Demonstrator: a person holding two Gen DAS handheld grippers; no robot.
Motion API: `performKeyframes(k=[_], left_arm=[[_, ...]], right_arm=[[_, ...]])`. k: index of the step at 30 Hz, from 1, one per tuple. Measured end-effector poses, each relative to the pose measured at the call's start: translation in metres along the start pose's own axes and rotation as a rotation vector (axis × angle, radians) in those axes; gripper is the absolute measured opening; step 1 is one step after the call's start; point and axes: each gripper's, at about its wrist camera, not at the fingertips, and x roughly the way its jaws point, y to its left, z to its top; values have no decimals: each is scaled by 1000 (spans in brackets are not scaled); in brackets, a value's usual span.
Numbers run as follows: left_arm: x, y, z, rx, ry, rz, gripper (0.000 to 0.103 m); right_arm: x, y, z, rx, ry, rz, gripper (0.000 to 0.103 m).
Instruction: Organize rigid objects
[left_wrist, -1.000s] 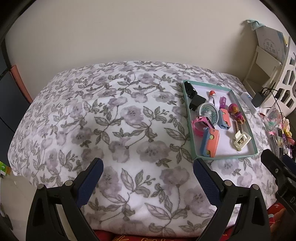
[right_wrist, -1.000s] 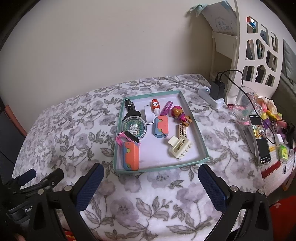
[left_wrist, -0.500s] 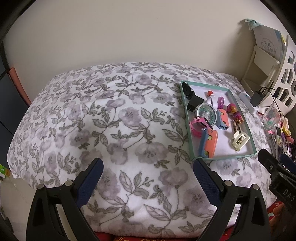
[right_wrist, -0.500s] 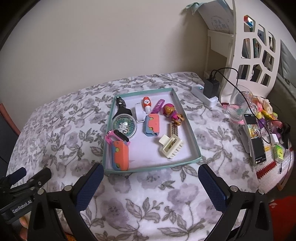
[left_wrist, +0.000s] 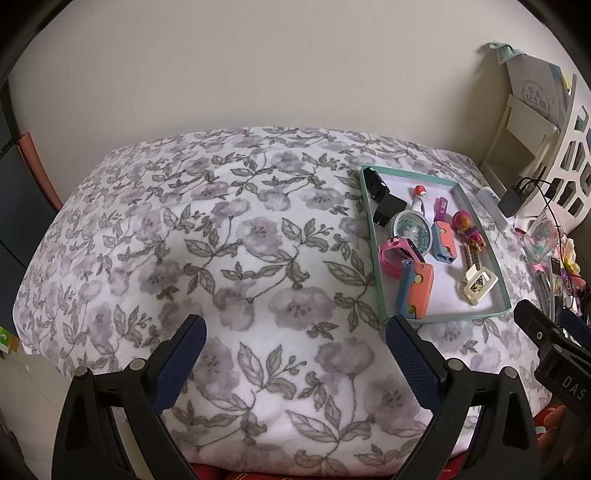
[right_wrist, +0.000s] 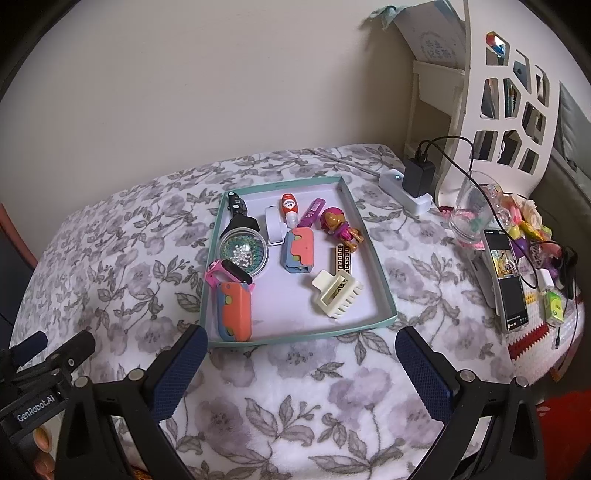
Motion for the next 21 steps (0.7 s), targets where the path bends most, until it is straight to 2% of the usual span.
performKeyframes(k=[21], left_arm=[[-1, 0, 0, -2, -7, 10, 98]], right_arm=[[1, 1, -2, -2, 2, -1, 103]])
